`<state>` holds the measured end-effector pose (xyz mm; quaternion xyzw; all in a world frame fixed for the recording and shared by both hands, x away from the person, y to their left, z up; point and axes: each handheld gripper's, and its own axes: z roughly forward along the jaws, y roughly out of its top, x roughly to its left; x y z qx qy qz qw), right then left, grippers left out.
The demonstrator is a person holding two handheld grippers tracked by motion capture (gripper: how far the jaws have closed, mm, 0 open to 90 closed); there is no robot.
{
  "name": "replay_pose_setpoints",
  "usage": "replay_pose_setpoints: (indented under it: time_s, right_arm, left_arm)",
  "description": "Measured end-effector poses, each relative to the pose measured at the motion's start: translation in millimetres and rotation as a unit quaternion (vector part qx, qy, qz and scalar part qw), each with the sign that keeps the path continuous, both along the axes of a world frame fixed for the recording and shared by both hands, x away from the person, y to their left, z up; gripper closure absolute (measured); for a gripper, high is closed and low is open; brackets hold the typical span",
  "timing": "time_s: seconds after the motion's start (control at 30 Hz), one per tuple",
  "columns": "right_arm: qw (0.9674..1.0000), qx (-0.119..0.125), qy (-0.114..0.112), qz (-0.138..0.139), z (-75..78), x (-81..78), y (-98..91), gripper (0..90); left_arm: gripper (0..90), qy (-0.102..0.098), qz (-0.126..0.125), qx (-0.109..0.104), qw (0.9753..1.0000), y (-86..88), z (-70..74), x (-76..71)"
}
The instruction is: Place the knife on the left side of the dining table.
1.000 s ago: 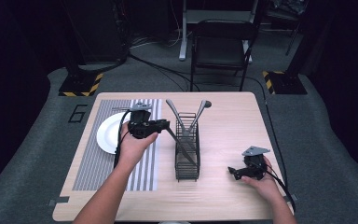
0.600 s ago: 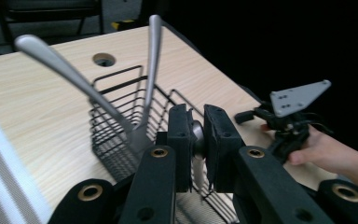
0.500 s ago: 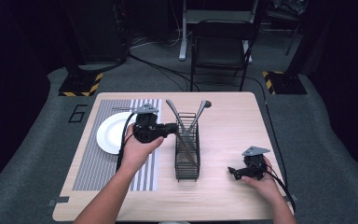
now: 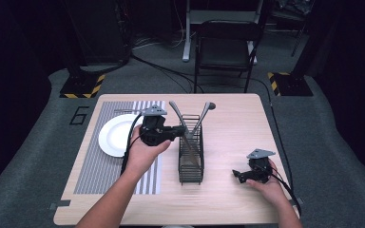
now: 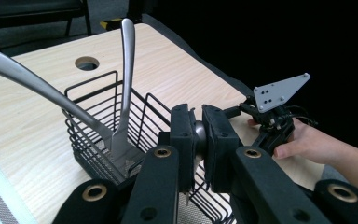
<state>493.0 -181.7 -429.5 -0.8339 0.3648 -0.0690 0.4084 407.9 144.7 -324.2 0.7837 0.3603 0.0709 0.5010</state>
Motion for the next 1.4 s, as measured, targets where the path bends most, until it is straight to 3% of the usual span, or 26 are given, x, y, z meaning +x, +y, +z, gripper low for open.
replay_pose_setpoints:
  time_s: [0.53,1.4]
  right_arm:
    - [1.0,0.0,0.0,0.0,0.0,0.0,0.0,0.0]
    - [1.0,0.0,-0.001,0.0,0.0,-0.1,0.0,0.0]
  left_arm:
    - [83.7,-0.018,0.007,0.002,0.9998,5.7,16.8,-5.6]
    - [83.7,-0.041,0.02,0.0,0.9989,16.6,59.8,-17.4]
